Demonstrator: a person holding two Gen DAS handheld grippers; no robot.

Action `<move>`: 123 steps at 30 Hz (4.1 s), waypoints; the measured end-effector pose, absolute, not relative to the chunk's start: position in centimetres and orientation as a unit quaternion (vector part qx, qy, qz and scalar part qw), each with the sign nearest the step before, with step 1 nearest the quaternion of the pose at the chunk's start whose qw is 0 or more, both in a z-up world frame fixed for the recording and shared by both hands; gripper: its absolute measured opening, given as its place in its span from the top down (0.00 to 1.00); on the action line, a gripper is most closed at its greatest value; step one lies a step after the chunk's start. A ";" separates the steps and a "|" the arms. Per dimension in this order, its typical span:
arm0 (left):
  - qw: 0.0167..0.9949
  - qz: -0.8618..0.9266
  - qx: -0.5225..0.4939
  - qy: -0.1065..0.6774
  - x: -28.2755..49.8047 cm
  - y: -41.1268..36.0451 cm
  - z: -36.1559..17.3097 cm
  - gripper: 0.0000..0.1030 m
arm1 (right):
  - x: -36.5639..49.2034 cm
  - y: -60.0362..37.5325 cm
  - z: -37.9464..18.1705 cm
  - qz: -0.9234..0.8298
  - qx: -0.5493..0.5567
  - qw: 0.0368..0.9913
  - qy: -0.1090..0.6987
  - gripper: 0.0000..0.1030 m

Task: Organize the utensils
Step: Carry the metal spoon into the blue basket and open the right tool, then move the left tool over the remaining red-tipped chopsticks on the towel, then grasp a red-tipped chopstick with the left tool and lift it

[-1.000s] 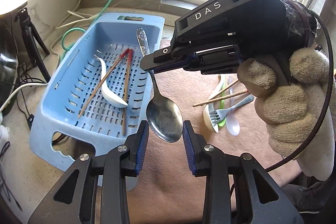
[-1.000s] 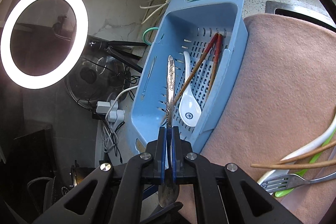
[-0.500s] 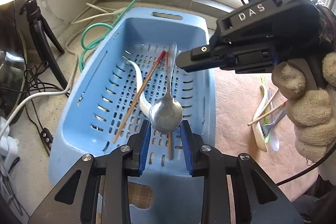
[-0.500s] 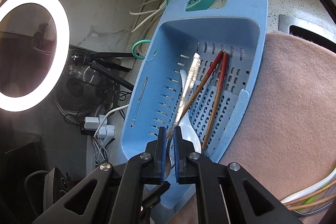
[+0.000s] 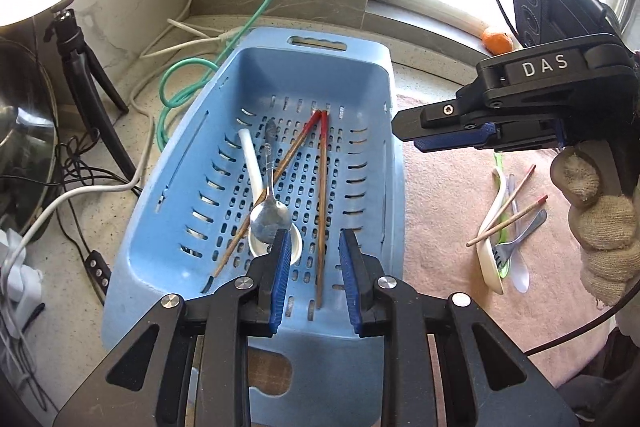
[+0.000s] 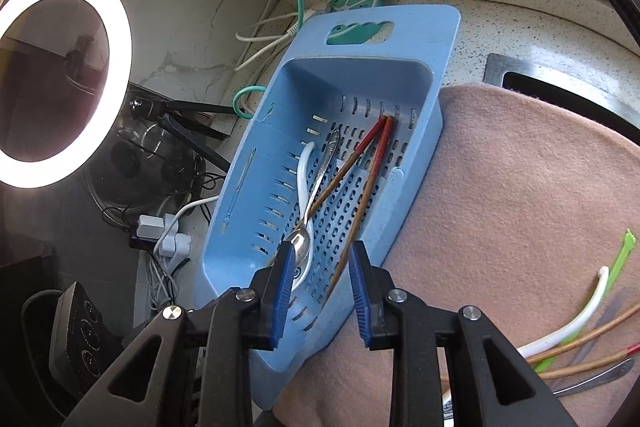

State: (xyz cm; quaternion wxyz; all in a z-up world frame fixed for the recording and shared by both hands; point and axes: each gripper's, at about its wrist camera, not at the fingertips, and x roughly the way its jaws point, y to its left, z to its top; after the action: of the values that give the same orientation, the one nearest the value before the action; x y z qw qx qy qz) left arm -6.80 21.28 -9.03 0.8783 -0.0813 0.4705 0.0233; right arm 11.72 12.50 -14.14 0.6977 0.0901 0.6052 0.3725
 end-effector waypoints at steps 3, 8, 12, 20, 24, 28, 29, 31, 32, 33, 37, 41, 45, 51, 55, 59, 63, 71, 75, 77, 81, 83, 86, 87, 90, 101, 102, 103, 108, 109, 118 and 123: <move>0.879 0.010 -0.077 0.471 -6.5 20.4 -8.8 0.78 | 11.5 10.4 -13.4 0.364 0.098 0.708 0.597 0.66; 0.880 -0.017 -0.066 0.469 -5.7 18.4 -8.4 0.78 | 10.9 6.3 -12.5 0.345 0.107 0.724 0.588 0.64; 0.879 -0.042 -0.061 0.472 -5.0 16.7 -8.4 0.78 | 10.5 2.1 -12.4 0.314 0.122 0.740 0.582 0.64; 0.869 -0.102 -0.042 0.483 -3.5 12.7 -8.9 0.78 | 9.3 -5.8 -13.7 0.251 0.170 0.751 0.586 0.64; 0.861 -0.136 -0.023 0.490 -2.9 10.4 -9.1 0.78 | 8.8 -8.7 -15.1 0.222 0.201 0.748 0.592 0.64; 0.850 -0.172 -0.002 0.498 -2.0 8.0 -9.3 0.78 | 8.7 -10.7 -16.7 0.198 0.234 0.739 0.601 0.64; 0.848 -0.179 0.005 0.499 -1.8 7.4 -9.4 0.78 | 8.7 -11.0 -17.1 0.194 0.243 0.735 0.603 0.64; 0.840 -0.197 0.015 0.505 -1.2 6.5 -9.5 0.78 | 8.7 -11.4 -17.8 0.188 0.258 0.727 0.608 0.64; 0.836 -0.204 0.018 0.509 -0.8 6.1 -9.7 0.80 | 8.7 -11.5 -18.1 0.185 0.264 0.724 0.610 0.64; 0.832 -0.209 0.020 0.513 -0.4 5.9 -9.8 0.83 | 8.8 -11.6 -18.4 0.183 0.269 0.722 0.611 0.64; 0.818 -0.225 0.031 0.528 1.0 5.0 -10.4 0.84 | 9.1 -11.3 -19.0 0.177 0.284 0.715 0.613 0.68; 0.810 -0.234 0.044 0.536 1.9 4.4 -10.6 0.84 | 9.7 -10.9 -19.7 0.175 0.298 0.706 0.618 0.70; 0.801 -0.241 0.058 0.545 3.2 3.5 -10.9 0.89 | 10.1 -10.5 -20.7 0.169 0.315 0.692 0.627 0.71; 0.786 -0.265 0.087 0.552 4.6 1.8 -11.1 0.90 | 10.3 -10.5 -21.4 0.157 0.325 0.688 0.630 0.75; 0.775 -0.271 0.109 0.560 5.3 0.7 -11.8 0.90 | 10.6 -10.5 -21.8 0.148 0.332 0.685 0.631 0.77; 0.767 -0.271 0.112 0.570 6.2 0.0 -12.5 0.90 | 10.7 -10.7 -22.2 0.143 0.340 0.681 0.633 0.78; 0.762 -0.271 0.113 0.577 6.7 -0.4 -13.1 0.91 | 10.8 -10.8 -22.5 0.139 0.342 0.681 0.632 0.80; 0.766 -0.264 0.101 0.577 6.8 -0.3 -13.4 0.91 | 10.7 -11.0 -22.5 0.139 0.348 0.682 0.628 0.83; 0.765 -0.261 0.096 0.581 6.4 0.3 -13.2 0.91 | 10.7 -11.8 -22.2 0.138 0.348 0.686 0.624 0.83; 0.764 -0.258 0.099 0.584 6.6 0.1 -13.3 0.90 | 10.7 -11.8 -22.3 0.140 0.349 0.684 0.625 0.83; 0.762 -0.259 0.096 0.586 7.2 -0.5 -13.6 0.89 | 10.8 -11.6 -22.5 0.134 0.356 0.682 0.625 0.82; 0.763 -0.260 0.098 0.584 7.3 -0.7 -13.6 0.90 | 10.9 -11.4 -22.5 0.135 0.356 0.683 0.624 0.83; 0.765 -0.257 0.099 0.582 7.1 -0.7 -13.4 0.90 | 10.6 -11.4 -22.3 0.140 0.358 0.684 0.619 0.84; 0.766 -0.254 0.095 0.583 7.1 -0.6 -13.3 0.90 | 10.5 -11.5 -22.3 0.143 0.361 0.684 0.618 0.85; 0.768 -0.247 0.087 0.585 6.9 0.1 -12.9 0.91 | 10.1 -12.3 -22.0 0.147 0.371 0.681 0.614 0.86; 0.760 -0.235 0.112 0.595 6.8 -0.4 -13.7 0.94 | 9.6 -13.8 -22.0 0.142 0.369 0.682 0.615 0.89; 0.761 -0.235 0.112 0.594 6.9 -0.5 -13.7 0.93 | 9.7 -13.8 -22.1 0.142 0.369 0.682 0.616 0.89; 0.762 -0.236 0.112 0.593 6.9 -0.5 -13.7 0.93 | 9.8 -13.7 -22.2 0.141 0.370 0.681 0.616 0.89; 0.774 -0.229 0.069 0.587 6.7 0.6 -12.7 0.95 | 9.6 -14.0 -21.9 0.150 0.388 0.676 0.608 0.90; 0.775 -0.229 0.061 0.586 6.7 0.9 -12.5 0.95 | 9.5 -14.2 -21.7 0.152 0.391 0.677 0.604 0.90; 0.793 -0.230 0.007 0.564 6.1 2.9 -10.0 0.95 | 9.1 -14.8 -19.2 0.173 0.400 0.685 0.584 0.92; 0.796 -0.229 -0.029 0.560 5.3 4.5 -9.4 0.95 | 8.7 -13.8 -18.3 0.180 0.393 0.691 0.580 0.93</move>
State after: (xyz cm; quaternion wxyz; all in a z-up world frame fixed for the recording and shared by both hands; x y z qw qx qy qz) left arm 5.26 4.50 -9.36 0.7960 -0.0285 0.5598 -0.2287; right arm 8.66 -13.81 -18.25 0.6906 0.3933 0.5797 0.1800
